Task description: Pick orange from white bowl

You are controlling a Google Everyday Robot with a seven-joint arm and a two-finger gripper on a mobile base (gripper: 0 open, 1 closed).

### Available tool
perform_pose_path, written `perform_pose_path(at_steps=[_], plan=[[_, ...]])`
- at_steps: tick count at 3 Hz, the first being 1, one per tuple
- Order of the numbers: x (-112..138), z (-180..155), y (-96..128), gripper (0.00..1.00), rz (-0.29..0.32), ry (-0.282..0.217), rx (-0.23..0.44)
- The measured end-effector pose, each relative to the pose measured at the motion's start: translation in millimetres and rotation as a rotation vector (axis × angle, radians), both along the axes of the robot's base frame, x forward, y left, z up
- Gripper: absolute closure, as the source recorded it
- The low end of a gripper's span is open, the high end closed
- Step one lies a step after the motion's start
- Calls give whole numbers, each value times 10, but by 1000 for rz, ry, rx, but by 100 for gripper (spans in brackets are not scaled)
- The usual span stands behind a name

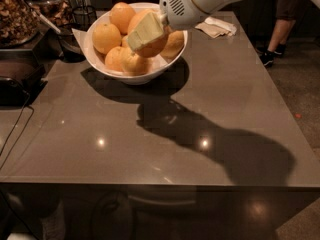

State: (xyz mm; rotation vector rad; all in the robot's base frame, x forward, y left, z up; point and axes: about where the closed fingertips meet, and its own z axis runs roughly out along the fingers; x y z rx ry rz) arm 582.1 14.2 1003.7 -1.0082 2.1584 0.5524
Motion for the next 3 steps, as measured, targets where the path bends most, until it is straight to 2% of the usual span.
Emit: perform_pose_path(at_steps=[2,3], plan=[[-458,-63,-171,100,-94,30,28],[-458,-63,-170,100,-94,30,28]])
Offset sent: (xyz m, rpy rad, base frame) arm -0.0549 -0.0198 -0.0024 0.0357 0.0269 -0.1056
